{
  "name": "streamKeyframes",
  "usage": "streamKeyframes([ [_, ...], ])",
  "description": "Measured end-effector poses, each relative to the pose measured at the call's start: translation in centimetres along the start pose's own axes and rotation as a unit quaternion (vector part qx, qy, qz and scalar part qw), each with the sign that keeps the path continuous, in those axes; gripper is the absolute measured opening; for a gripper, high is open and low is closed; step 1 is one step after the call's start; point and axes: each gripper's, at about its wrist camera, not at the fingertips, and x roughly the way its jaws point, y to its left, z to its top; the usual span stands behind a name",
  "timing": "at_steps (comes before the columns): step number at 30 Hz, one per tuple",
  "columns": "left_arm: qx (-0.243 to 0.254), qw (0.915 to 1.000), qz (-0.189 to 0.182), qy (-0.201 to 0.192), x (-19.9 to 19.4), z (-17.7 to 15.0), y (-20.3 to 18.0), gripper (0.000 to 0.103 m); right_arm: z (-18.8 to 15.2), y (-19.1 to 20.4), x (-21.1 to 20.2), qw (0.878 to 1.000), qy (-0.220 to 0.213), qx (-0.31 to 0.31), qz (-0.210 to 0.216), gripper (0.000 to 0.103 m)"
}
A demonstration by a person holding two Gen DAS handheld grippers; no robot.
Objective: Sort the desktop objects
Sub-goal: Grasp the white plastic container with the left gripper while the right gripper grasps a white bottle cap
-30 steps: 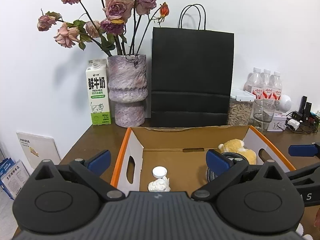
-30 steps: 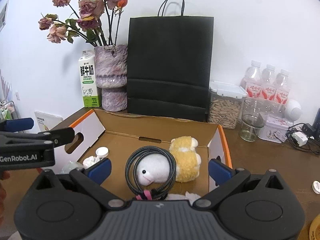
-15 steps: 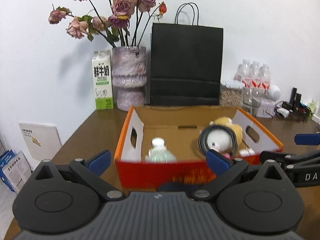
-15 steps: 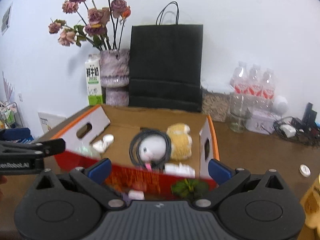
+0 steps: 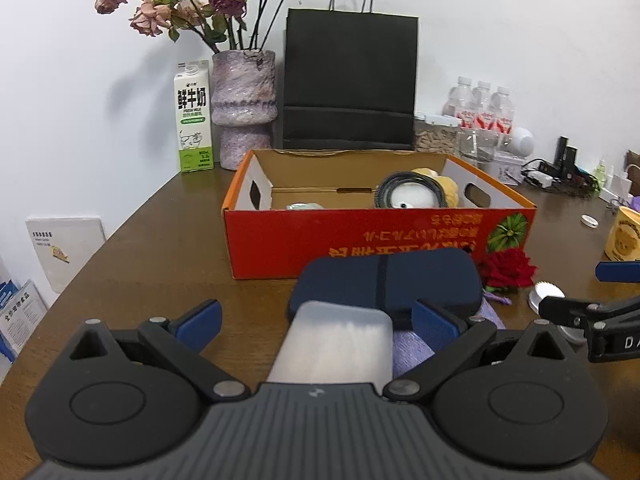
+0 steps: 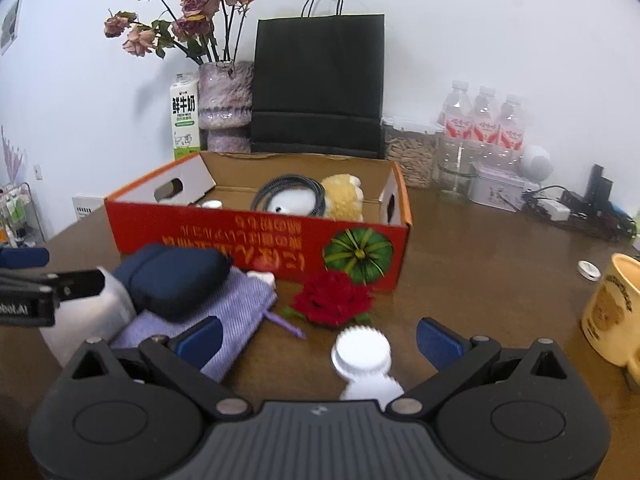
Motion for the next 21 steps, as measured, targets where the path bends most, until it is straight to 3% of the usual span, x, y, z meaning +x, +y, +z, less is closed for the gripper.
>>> streamKeyframes([
  [9,0.018,0.9998,-0.009,0.000,-0.6,-1.4,-0.6,0.103,-2.3,-1.0,-1.5,1.000,0.015,0.007,0.000,0.103],
  [21,0.005,0.9996,0.003,0.027,1.0,-2.0,-0.2,0.103,-2.9,-3.1,0.4,0.997,0.041,0.068,0.001,0.103],
])
